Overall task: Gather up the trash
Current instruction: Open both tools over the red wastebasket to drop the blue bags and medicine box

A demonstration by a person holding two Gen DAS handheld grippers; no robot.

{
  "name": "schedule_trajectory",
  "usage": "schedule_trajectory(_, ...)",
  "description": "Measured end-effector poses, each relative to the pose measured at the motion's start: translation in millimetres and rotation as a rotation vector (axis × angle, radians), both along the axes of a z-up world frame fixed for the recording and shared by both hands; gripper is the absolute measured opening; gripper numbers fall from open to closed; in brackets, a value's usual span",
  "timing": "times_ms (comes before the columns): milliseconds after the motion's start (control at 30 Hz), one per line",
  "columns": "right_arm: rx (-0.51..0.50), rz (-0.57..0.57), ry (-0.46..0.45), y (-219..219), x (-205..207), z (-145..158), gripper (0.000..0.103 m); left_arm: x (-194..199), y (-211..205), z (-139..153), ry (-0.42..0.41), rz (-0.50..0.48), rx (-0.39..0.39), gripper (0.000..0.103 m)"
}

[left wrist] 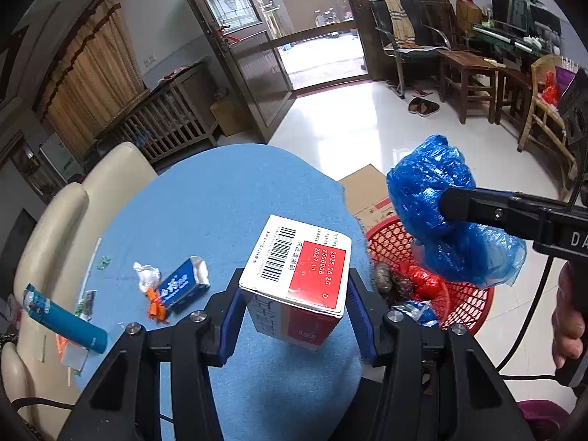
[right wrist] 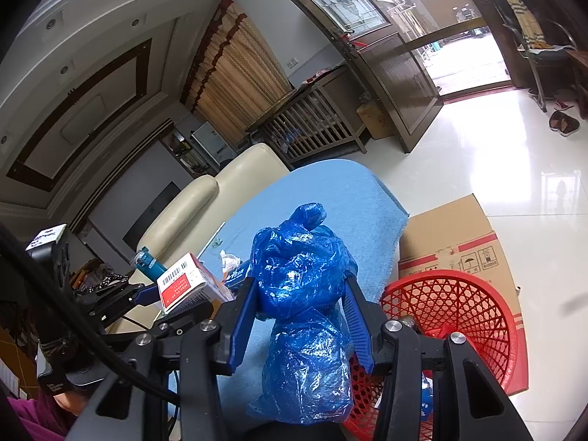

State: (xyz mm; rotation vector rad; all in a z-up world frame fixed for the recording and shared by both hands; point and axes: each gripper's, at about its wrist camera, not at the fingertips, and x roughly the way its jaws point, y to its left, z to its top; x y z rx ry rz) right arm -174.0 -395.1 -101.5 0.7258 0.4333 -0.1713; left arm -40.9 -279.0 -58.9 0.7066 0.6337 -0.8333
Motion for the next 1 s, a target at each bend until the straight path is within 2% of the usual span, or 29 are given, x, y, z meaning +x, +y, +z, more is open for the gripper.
schedule_trajectory(233,0.01,-0.022,0.008,-3,-5,3,0.05,-2,-11,-3,0.05,-0.032,-0.024,0.054)
schedule_trajectory(667,0.032,-0.06,0.022,-8,-14,6,0.051,-13,-32,-8,0.062,-0.077,-0.009,0.055)
schedule_trajectory(1000,0.075,-0.086,0.054,-20,-16,-5,0.052,-17,-46,-20,0.087,-0.102,0.004,0.055)
